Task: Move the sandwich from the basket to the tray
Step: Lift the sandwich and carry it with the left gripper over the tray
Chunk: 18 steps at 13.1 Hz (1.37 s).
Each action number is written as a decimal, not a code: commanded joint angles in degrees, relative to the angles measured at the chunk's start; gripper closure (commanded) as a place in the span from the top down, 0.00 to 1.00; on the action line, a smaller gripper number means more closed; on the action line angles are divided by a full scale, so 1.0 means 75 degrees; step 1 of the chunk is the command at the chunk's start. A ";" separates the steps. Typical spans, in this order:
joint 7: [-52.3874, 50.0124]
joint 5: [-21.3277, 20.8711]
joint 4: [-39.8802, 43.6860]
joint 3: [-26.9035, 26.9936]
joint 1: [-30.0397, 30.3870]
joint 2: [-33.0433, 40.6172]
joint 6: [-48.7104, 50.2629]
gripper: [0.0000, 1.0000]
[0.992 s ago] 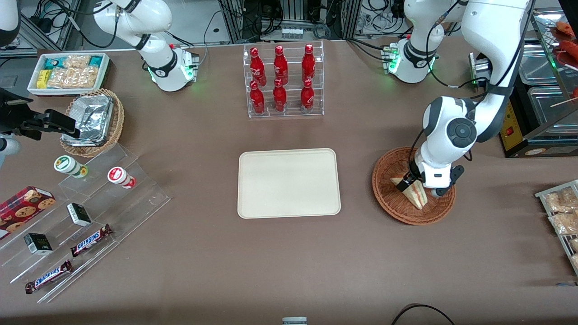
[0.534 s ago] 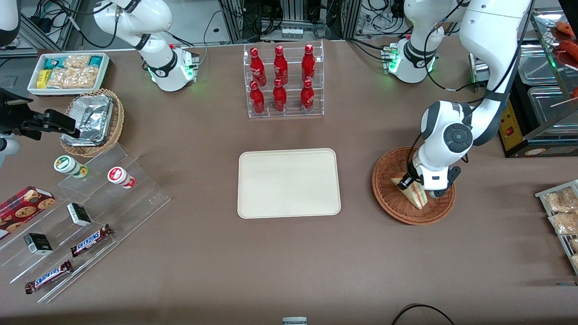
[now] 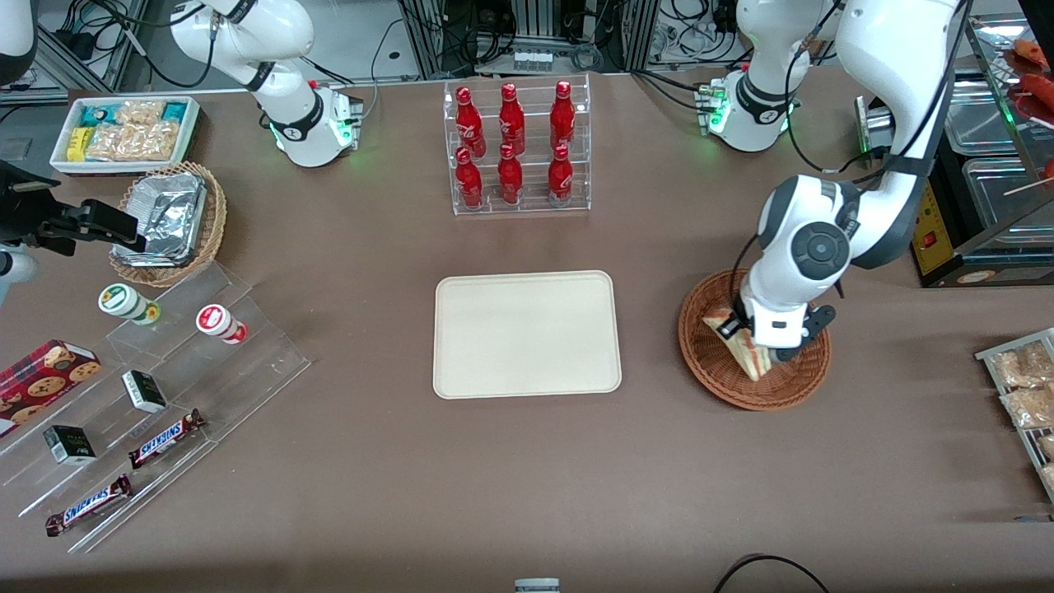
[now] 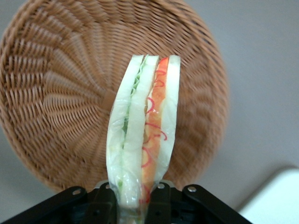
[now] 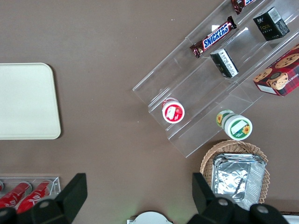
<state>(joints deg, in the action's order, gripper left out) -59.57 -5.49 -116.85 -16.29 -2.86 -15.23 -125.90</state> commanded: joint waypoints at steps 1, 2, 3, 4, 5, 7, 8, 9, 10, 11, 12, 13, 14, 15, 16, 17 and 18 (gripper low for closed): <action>-0.0190 -0.0182 0.0917 -0.0604 -0.0028 -0.0265 0.0777 0.00; -0.0191 -0.0182 0.1129 -0.0780 -0.0214 -0.0347 0.0883 0.00; -0.0202 -0.0182 0.1351 -0.0781 -0.0517 -0.0453 0.0989 0.00; -0.0237 -0.0182 0.1632 -0.0781 -0.0787 -0.0651 0.1082 0.00; -0.0272 -0.0182 0.1936 -0.0781 -0.1103 -0.0897 0.1199 0.00; -0.0296 -0.0205 0.2534 -0.0770 -0.1690 -0.1401 0.1294 0.00; -0.0319 -0.0344 0.2769 -0.0770 -0.1982 -0.1635 0.1294 0.00; -0.0470 -0.0508 0.3038 -0.0781 -0.2264 -0.1916 0.1283 0.00; -0.0773 -0.0695 0.3401 -0.0770 -0.2568 -0.2255 0.1283 0.00; -0.0951 -0.0894 0.3706 -0.0770 -0.2792 -0.2548 0.1283 0.00; -0.1010 -0.1070 0.3929 -0.0781 -0.3003 -0.2807 0.1283 0.00; -0.1022 -0.1153 0.4094 -0.0770 -0.3190 -0.3006 0.1248 0.00; -0.1023 -0.1154 0.4304 -0.0758 -0.3355 -0.3182 0.1236 0.00; -0.1023 -0.1166 0.4469 -0.0758 -0.3438 -0.3323 0.1247 0.00; -0.1023 -0.1166 0.4505 -0.0770 -0.3496 -0.3383 0.1247 0.00; -0.1011 -0.1236 0.4587 -0.0758 -0.3683 -0.3441 0.1236 0.00; -0.1022 -0.1248 0.4704 -0.0758 -0.3754 -0.3570 0.1247 0.00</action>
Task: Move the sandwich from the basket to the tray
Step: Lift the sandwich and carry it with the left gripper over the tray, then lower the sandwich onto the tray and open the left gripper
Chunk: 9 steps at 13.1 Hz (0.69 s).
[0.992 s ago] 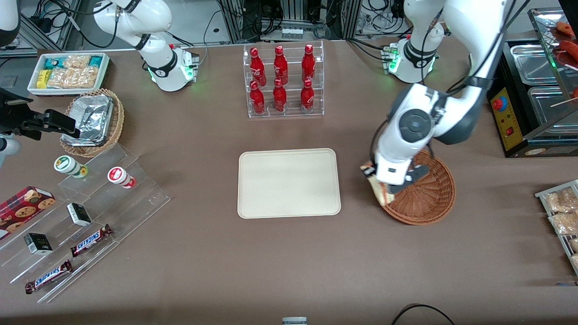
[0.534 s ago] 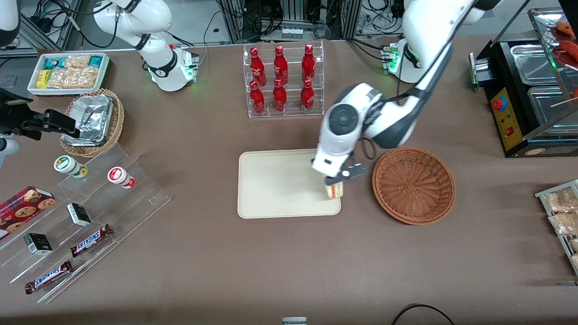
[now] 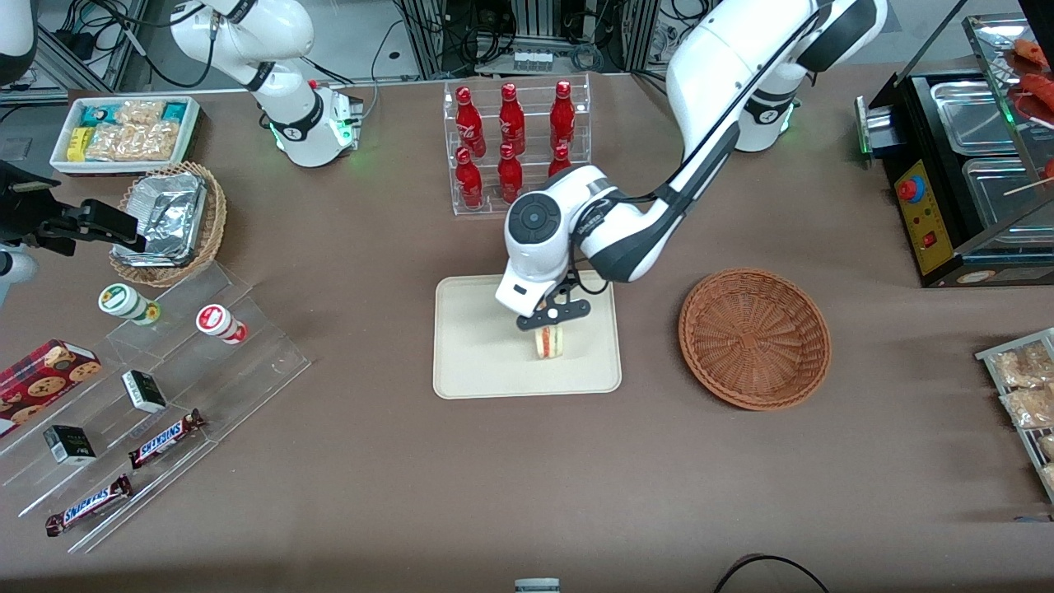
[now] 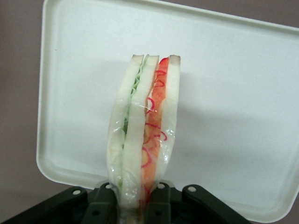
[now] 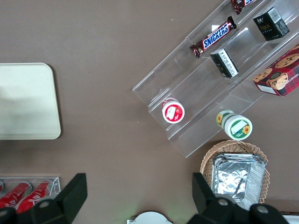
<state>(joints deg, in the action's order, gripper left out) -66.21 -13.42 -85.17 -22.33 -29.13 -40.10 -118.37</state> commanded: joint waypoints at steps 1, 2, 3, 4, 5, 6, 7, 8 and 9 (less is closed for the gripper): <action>-0.0137 -0.0191 0.0586 0.0047 -0.0311 -0.0406 0.0232 0.00; -0.0149 -0.0203 0.0726 0.0071 -0.0404 -0.0582 0.0232 0.00; -0.0172 -0.0203 0.0913 0.0106 -0.0521 -0.0758 0.0232 0.00; -0.0265 -0.0203 0.1031 0.0199 -0.0638 -0.0864 0.0244 0.00; -0.0289 -0.0191 0.1032 0.0269 -0.0697 -0.0876 0.0244 0.00; -0.0301 -0.0191 0.1032 0.0270 -0.0733 -0.0888 0.0221 0.00; -0.0313 -0.0191 0.1055 0.0270 -0.0733 -0.0958 0.0221 0.00; -0.0359 -0.0203 0.1149 0.0282 -0.0745 -0.1005 0.0221 0.00; -0.0534 -0.0203 0.1207 0.0282 -0.0745 -0.1063 0.0232 0.00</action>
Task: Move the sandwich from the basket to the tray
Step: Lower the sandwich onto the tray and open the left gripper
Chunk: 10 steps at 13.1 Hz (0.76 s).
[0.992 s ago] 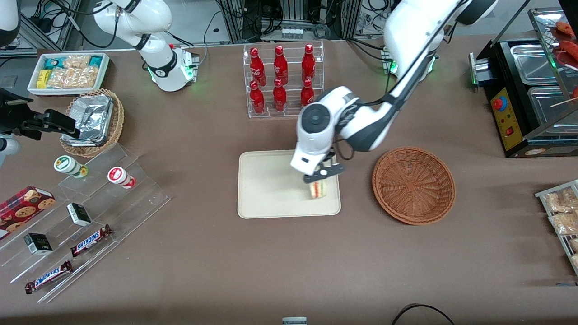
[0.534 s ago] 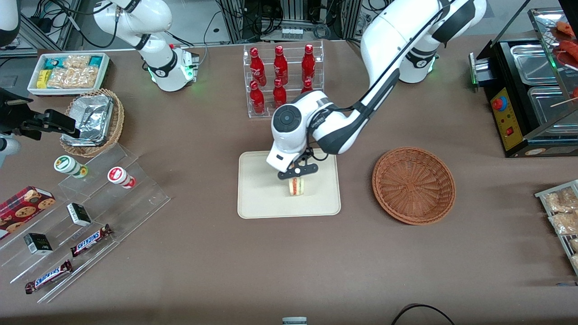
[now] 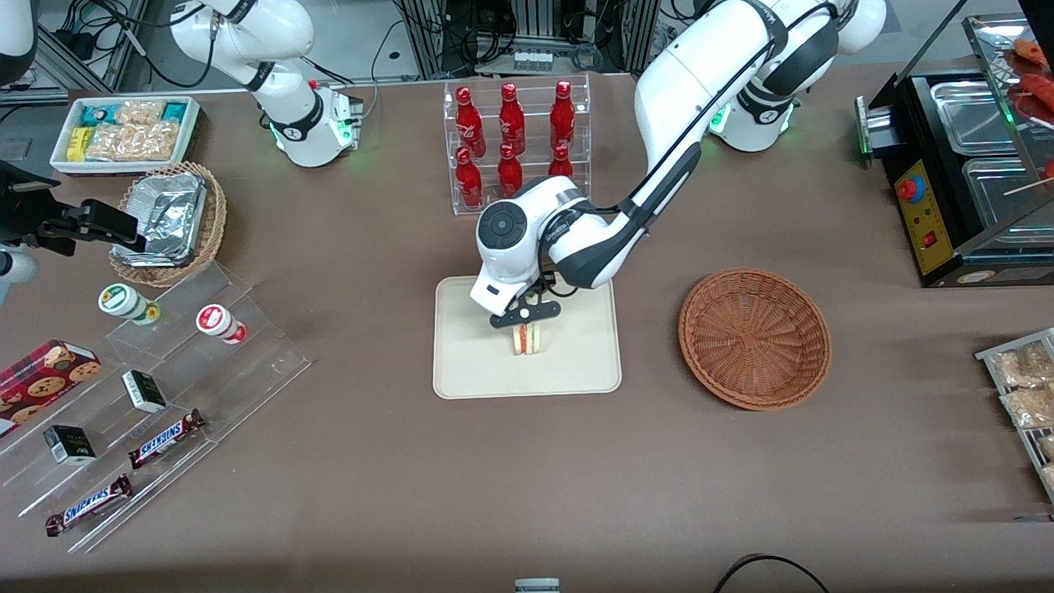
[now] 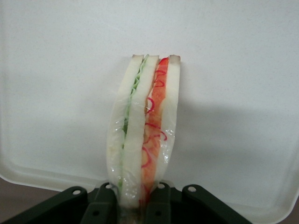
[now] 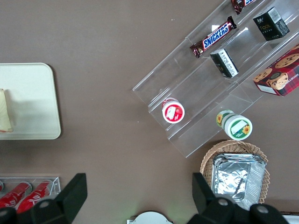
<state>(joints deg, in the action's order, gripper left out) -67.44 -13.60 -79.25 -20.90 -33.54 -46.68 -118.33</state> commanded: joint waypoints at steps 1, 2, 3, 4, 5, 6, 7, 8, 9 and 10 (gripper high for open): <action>-0.0406 -0.0179 0.0418 0.0092 -0.0168 -0.0198 0.0215 0.00; -0.0418 -0.0167 0.0418 0.0092 -0.0168 -0.0210 0.0215 0.00; -0.0418 -0.0167 0.0418 0.0092 -0.0168 -0.0210 0.0203 0.04; -0.0407 -0.0167 0.0418 0.0092 -0.0168 -0.0221 0.0203 0.55; -0.0406 -0.0167 0.0407 0.0092 -0.0157 -0.0222 0.0191 1.00; -0.0395 -0.0167 0.0407 0.0092 -0.0168 -0.0222 0.0191 1.00; -0.0395 -0.0167 0.0407 0.0092 -0.0157 -0.0210 0.0191 1.00; -0.0395 -0.0167 0.0407 0.0092 -0.0156 -0.0163 0.0203 1.00; -0.0395 -0.0156 0.0418 0.0092 -0.0133 -0.0093 0.0215 1.00; -0.0383 -0.0132 0.0465 0.0080 -0.0087 0.0023 0.0296 1.00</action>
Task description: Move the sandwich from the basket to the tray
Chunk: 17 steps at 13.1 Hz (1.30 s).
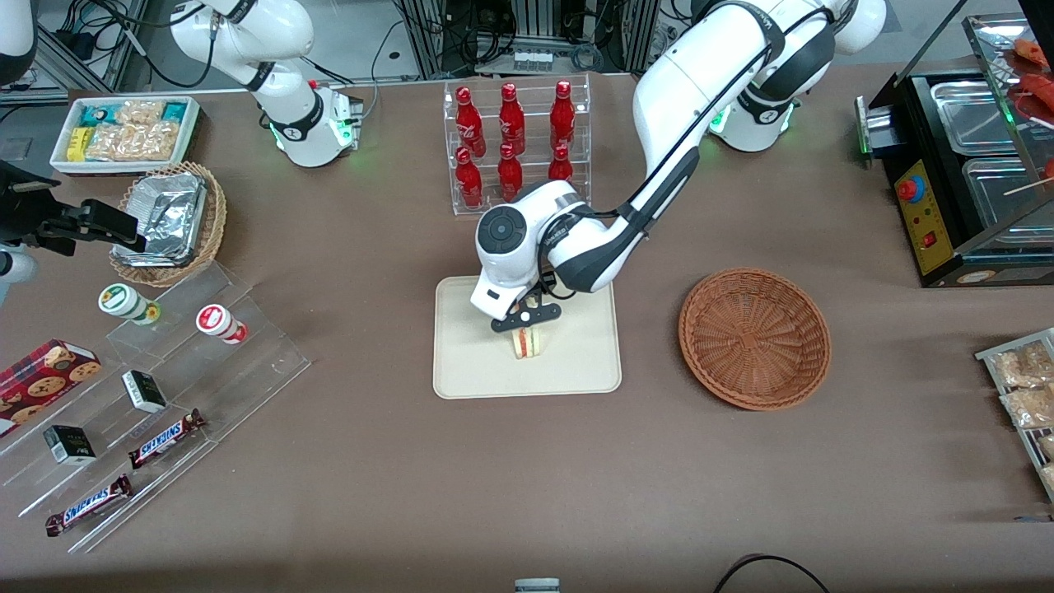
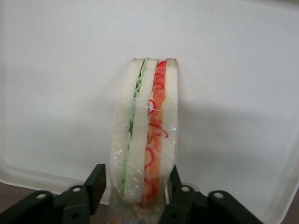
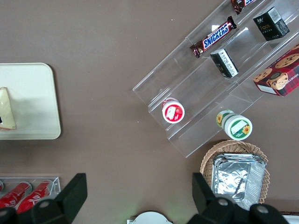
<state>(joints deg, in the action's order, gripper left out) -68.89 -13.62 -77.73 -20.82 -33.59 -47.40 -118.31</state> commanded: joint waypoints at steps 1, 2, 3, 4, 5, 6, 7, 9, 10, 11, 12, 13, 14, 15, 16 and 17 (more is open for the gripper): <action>-0.0155 -0.0117 0.0321 0.0069 -0.0069 0.0283 0.0410 1.00; -0.0108 -0.0141 0.0368 0.0069 -0.0057 0.0505 0.0701 1.00; -0.0084 -0.0152 0.0473 0.0081 -0.0057 0.0658 0.0855 1.00; -0.0073 -0.0129 0.0578 0.0069 0.0012 0.0788 0.1100 1.00; 0.0032 -0.0094 0.0660 0.0023 0.0199 0.0916 0.1300 1.00; 0.0381 -0.0059 0.0673 0.0022 0.0259 0.1115 0.1511 1.00; 0.0744 -0.0047 0.0673 0.0057 0.0329 0.1337 0.1768 1.00; 0.0982 -0.0036 0.0487 0.0058 0.0714 0.1829 0.2319 1.00; 0.1005 -0.0035 0.0195 0.0058 0.1030 0.2041 0.2414 1.00; 0.1272 -0.0035 -0.0063 0.0023 0.1392 0.2263 0.2427 1.00; 0.1890 0.0000 -0.0332 0.0022 0.1663 0.2497 0.2438 1.00; 0.2476 0.0174 -0.0671 0.0022 0.1956 0.2755 0.2438 1.00; 0.2911 0.0245 -0.1023 0.0022 0.2272 0.3013 0.2392 1.00; 0.3299 0.0258 -0.1340 0.0022 0.2611 0.3271 0.2380 1.00; 0.3709 0.0281 -0.1517 0.0011 0.2893 0.3459 0.2391 1.00; 0.4130 0.0397 -0.1704 0.0022 0.3058 0.3646 0.2438 1.00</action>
<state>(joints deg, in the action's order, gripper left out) -42.78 -12.46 -84.62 -20.26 -13.31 -25.49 -99.88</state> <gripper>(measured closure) 0.000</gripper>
